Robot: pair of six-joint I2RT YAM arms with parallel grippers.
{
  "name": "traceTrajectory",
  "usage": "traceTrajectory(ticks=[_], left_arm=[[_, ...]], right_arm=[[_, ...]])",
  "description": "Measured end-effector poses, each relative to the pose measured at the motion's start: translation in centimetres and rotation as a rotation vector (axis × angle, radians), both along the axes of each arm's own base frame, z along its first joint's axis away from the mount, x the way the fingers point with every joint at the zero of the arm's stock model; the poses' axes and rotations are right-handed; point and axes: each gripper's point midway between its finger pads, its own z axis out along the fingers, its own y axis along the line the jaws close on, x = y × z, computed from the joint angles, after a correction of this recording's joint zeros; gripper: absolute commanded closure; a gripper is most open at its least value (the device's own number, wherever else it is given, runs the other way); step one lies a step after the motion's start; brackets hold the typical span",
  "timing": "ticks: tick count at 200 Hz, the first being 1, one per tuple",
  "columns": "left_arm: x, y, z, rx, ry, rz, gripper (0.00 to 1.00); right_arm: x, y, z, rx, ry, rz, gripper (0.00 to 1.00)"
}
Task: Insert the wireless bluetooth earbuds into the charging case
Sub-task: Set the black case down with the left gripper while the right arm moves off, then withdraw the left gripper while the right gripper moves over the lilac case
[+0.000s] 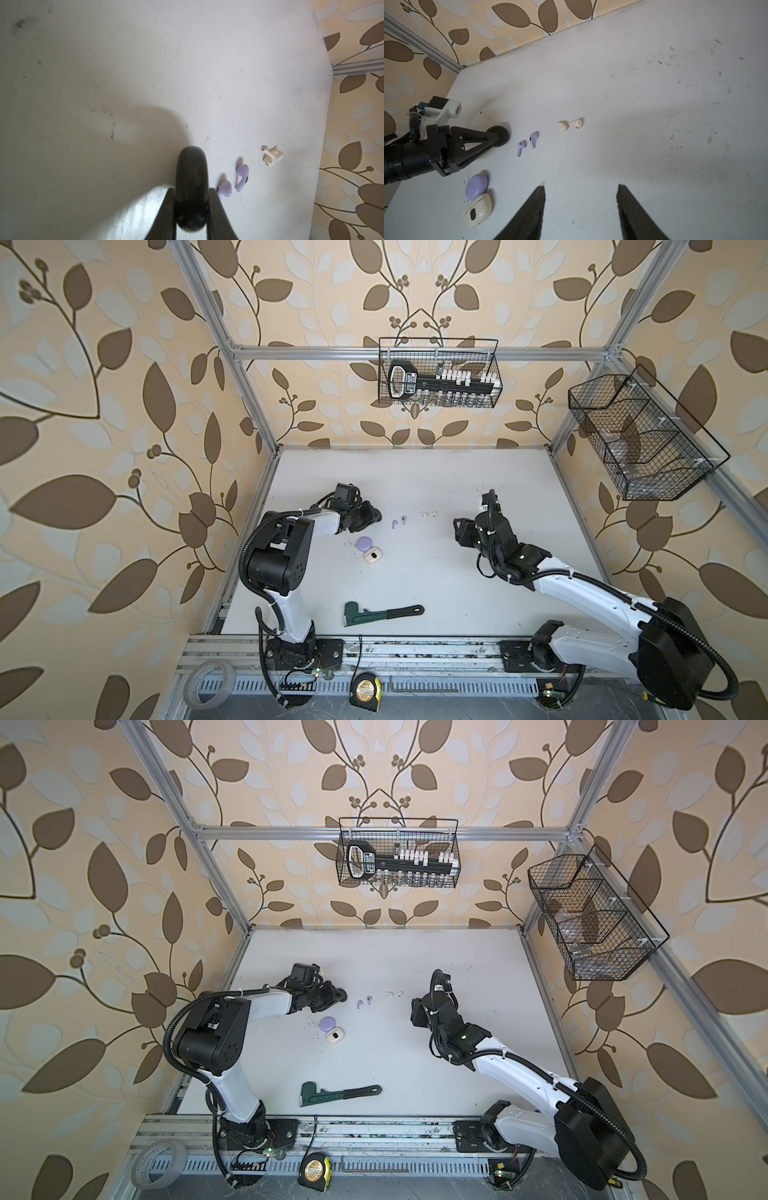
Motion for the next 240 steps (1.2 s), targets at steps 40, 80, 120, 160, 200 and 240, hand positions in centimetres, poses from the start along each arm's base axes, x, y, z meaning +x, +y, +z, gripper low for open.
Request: traceTrajectory(ticks=[40,80,120,160,200,240], left_arm=[[-0.3,0.6,-0.3,0.034,0.018,0.011,0.42],[-0.2,0.9,0.1,0.052,-0.004,0.018,0.31],[-1.4,2.1,0.2,0.095,-0.011,0.053,0.28],[-4.8,4.9,4.3,0.150,-0.178,0.135,0.19],[-7.0,8.1,11.1,0.163,-0.481,0.285,0.17],[-8.9,10.6,12.1,0.178,-0.575,0.411,0.08]], right_arm=[[0.0,0.0,-0.1,-0.002,0.003,0.000,0.42],[0.0,0.0,-0.6,-0.012,0.017,-0.001,0.42],[0.1,0.2,-0.7,-0.018,0.022,0.006,0.39],[-0.2,1.7,0.3,-0.042,-0.008,0.053,0.33],[-1.2,4.5,2.3,-0.089,-0.073,0.134,0.24],[-2.5,8.8,3.8,-0.159,-0.135,0.279,0.00]])
